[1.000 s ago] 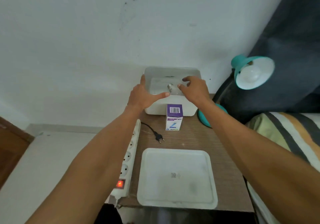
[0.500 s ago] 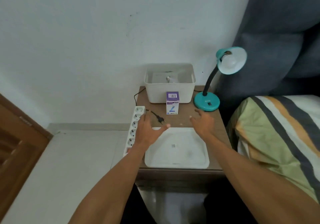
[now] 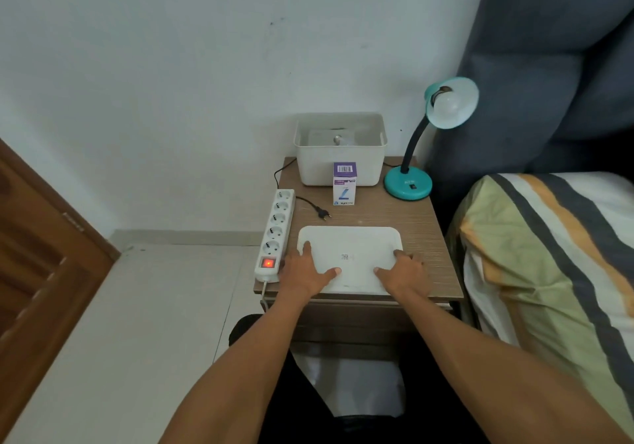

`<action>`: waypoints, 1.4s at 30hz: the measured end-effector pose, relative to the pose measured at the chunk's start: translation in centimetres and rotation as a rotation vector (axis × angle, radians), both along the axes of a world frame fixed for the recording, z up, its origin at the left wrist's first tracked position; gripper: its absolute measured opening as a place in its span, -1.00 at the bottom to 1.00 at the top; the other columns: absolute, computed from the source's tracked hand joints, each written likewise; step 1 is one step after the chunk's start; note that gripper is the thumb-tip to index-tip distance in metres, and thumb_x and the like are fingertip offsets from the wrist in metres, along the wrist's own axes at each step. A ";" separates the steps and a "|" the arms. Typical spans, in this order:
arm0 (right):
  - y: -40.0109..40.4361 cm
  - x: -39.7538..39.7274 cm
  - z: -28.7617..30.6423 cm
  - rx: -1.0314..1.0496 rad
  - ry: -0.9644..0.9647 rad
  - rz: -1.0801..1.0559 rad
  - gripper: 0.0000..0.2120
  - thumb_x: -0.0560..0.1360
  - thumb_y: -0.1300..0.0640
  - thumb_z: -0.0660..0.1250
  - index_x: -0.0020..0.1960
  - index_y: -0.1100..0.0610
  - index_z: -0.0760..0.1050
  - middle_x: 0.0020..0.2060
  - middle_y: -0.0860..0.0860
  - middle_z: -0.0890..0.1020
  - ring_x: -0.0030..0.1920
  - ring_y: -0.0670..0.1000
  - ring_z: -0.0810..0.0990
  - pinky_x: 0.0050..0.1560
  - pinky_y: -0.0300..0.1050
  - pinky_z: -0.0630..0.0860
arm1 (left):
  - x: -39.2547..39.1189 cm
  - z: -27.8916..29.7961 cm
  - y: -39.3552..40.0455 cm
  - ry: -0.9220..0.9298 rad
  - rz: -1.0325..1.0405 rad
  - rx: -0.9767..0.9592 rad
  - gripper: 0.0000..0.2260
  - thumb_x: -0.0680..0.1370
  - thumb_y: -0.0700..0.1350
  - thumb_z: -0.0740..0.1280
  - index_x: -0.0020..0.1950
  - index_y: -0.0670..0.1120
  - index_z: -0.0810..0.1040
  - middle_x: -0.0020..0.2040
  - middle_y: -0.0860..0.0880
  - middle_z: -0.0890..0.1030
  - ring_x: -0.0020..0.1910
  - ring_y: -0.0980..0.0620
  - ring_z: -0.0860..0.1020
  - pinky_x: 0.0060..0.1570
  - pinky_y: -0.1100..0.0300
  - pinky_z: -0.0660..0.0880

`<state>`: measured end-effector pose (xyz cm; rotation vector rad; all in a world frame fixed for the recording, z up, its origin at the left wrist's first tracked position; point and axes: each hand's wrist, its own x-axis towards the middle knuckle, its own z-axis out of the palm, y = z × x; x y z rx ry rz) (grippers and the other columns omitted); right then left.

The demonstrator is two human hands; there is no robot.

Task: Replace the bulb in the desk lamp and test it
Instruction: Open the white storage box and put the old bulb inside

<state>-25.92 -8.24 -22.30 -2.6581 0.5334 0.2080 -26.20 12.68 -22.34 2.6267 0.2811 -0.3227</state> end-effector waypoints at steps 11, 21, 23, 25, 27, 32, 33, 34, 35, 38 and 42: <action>-0.7 -0.2 0.6 0.193 -0.061 -0.039 -0.22 0.42 -0.19 0.46 0.54 -0.14 0.21 0.43 0.14 0.32 0.40 0.20 0.33 0.34 0.14 0.38 | -0.4 0.4 0.0 -0.153 0.098 -0.159 0.07 0.35 0.29 0.57 0.66 -0.05 0.08 0.63 -0.12 0.09 0.62 -0.16 0.12 0.56 -0.07 0.19; -0.7 2.6 3.0 0.344 -0.212 -0.032 -0.24 0.45 -0.15 0.45 0.55 0.00 0.24 0.45 0.15 0.34 0.39 0.19 0.37 0.31 0.10 0.43 | 2.6 4.0 0.9 -0.325 0.082 -0.302 -0.03 0.36 0.21 0.60 0.61 -0.15 0.27 0.63 -0.09 0.24 0.59 -0.13 0.21 0.54 -0.05 0.20; -0.6 3.8 4.4 0.341 -0.269 -0.014 -0.25 0.47 -0.13 0.44 0.55 0.03 0.23 0.43 0.15 0.35 0.37 0.18 0.39 0.29 0.08 0.45 | 4.2 5.2 1.0 -0.368 0.065 -0.313 -0.04 0.35 0.20 0.61 0.59 -0.17 0.30 0.63 -0.09 0.24 0.59 -0.13 0.20 0.53 -0.02 0.17; -0.5 5.5 6.0 0.326 -0.318 0.002 -0.26 0.48 -0.10 0.43 0.56 0.06 0.23 0.44 0.15 0.35 0.38 0.16 0.38 0.31 0.06 0.43 | 6.0 6.5 1.0 -0.404 0.048 -0.294 -0.05 0.34 0.22 0.61 0.58 -0.19 0.32 0.61 -0.11 0.27 0.57 -0.13 0.23 0.51 0.00 0.19; -0.5 7.8 7.9 0.298 -0.357 0.014 -0.26 0.49 -0.11 0.43 0.56 0.07 0.23 0.46 0.14 0.33 0.40 0.15 0.37 0.34 0.06 0.41 | 8.4 7.8 1.1 -0.447 0.040 -0.302 -0.06 0.33 0.23 0.62 0.54 -0.21 0.37 0.57 -0.11 0.34 0.52 -0.13 0.31 0.46 0.06 0.25; -0.2 14.9 12.2 0.321 -0.442 0.042 -0.26 0.46 -0.09 0.44 0.54 0.13 0.27 0.45 0.16 0.36 0.42 0.18 0.36 0.40 0.09 0.35 | 15.1 11.1 1.5 -0.569 0.031 -0.306 -0.17 0.25 0.38 0.53 0.29 -0.16 0.51 0.29 -0.09 0.51 0.28 -0.13 0.48 0.27 -0.01 0.50; -0.1 16.5 12.9 0.318 -0.454 0.050 -0.25 0.45 -0.09 0.43 0.54 0.14 0.27 0.46 0.16 0.35 0.43 0.17 0.34 0.41 0.09 0.33 | 16.6 11.6 1.7 -0.578 0.032 -0.307 -0.16 0.24 0.41 0.49 0.29 -0.16 0.51 0.28 -0.08 0.51 0.27 -0.14 0.49 0.24 -0.07 0.53; 0.0 18.0 13.4 0.324 -0.462 0.053 -0.25 0.45 -0.10 0.43 0.54 0.14 0.27 0.47 0.16 0.34 0.45 0.17 0.33 0.42 0.08 0.31 | 18.2 11.9 1.9 -0.580 0.032 -0.310 -0.13 0.24 0.42 0.47 0.32 -0.17 0.50 0.29 -0.09 0.51 0.28 -0.14 0.48 0.24 -0.10 0.53; 0.2 19.5 13.9 0.328 -0.466 0.054 -0.25 0.45 -0.10 0.42 0.54 0.14 0.27 0.48 0.16 0.33 0.46 0.17 0.31 0.44 0.08 0.29 | 19.6 12.2 2.1 -0.582 0.035 -0.315 -0.10 0.24 0.43 0.47 0.35 -0.17 0.50 0.31 -0.09 0.51 0.30 -0.15 0.48 0.26 -0.11 0.53; 0.7 23.4 14.5 0.320 -0.450 0.072 -0.25 0.46 -0.09 0.41 0.55 0.14 0.24 0.49 0.15 0.31 0.47 0.17 0.31 0.44 0.06 0.29 | 23.3 12.8 2.5 -0.568 0.053 -0.330 -0.06 0.23 0.44 0.49 0.39 -0.19 0.49 0.33 -0.12 0.52 0.32 -0.16 0.48 0.29 -0.10 0.52; 1.1 27.1 13.9 0.304 -0.397 0.093 -0.24 0.48 -0.11 0.39 0.56 0.13 0.21 0.50 0.15 0.30 0.48 0.16 0.29 0.44 0.07 0.30 | 26.8 12.2 2.8 -0.516 0.042 -0.328 -0.18 0.33 0.26 0.60 0.37 -0.26 0.49 0.28 -0.16 0.53 0.32 -0.16 0.48 0.28 -0.01 0.50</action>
